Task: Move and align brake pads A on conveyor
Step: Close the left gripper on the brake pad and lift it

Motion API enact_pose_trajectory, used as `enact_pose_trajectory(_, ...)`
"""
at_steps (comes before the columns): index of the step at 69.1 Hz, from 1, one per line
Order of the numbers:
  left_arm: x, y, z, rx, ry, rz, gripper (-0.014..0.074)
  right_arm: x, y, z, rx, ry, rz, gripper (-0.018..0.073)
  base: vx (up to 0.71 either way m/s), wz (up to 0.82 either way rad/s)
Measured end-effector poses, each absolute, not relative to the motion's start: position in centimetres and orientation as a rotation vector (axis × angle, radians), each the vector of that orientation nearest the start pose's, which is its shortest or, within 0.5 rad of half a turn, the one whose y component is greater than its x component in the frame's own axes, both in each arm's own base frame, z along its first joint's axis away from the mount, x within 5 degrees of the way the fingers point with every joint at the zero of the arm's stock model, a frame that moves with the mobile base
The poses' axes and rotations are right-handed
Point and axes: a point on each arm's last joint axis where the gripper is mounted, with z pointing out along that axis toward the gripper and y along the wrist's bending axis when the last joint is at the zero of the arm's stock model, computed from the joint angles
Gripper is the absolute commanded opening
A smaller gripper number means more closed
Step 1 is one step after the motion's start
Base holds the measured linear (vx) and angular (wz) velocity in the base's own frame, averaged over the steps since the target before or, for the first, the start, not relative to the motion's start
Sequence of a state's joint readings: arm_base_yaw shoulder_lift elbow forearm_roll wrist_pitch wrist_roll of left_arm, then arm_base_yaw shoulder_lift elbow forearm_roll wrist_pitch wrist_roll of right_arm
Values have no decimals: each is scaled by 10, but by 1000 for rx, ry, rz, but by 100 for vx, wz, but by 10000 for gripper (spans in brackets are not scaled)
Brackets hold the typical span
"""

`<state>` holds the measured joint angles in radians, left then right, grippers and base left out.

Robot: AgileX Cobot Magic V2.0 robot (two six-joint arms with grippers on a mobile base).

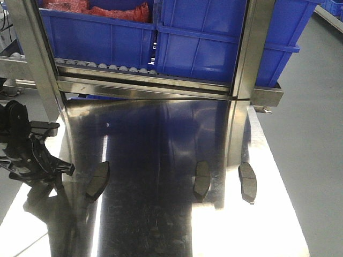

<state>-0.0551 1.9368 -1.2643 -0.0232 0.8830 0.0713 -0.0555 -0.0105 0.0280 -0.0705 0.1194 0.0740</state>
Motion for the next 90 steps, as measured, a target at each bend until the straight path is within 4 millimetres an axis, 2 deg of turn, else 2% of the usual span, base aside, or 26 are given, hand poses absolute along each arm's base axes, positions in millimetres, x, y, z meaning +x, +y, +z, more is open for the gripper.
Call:
enact_pose_trajectory(12, 367, -22, 161, 162, 3040, -36, -8, 57, -4, 193, 55, 1619, -46, -12, 0, 0)
enact_pose_trajectory(27, 365, -22, 165, 165, 3037, -30, -7, 57, -4, 193, 55, 1619, -46, -12, 0, 0)
enact_pose_trajectory(32, 362, -21, 173, 169, 3026, -25, -7, 57, -4, 193, 55, 1619, -46, -12, 0, 0)
enact_pose_trajectory(38, 358, -21, 193, 168, 2974, -22, -6, 57, -4, 193, 55, 1619, -46, -12, 0, 0)
enact_pose_trajectory(53, 338, -20, 257, 165, 2792, -19, -6, 57, -4, 193, 55, 1619, -46, -12, 0, 0)
enact_pose_trajectory(63, 307, -18, 301, 178, 2625, -15, -6, 57, -4, 193, 55, 1619, -46, -12, 0, 0)
enact_pose_trajectory(75, 256, -16, 328, 164, 2429, -10, -6, 57, -4, 193, 55, 1619, -46, -12, 0, 0)
enact_pose_trajectory(82, 226, -14, 332, 156, 2328, -7, -6, 57, -4, 193, 55, 1619, -46, -12, 0, 0)
enact_pose_trajectory(90, 194, -12, 327, 143, 2246, -17, -6, 57, -4, 193, 55, 1619, -46, -12, 0, 0)
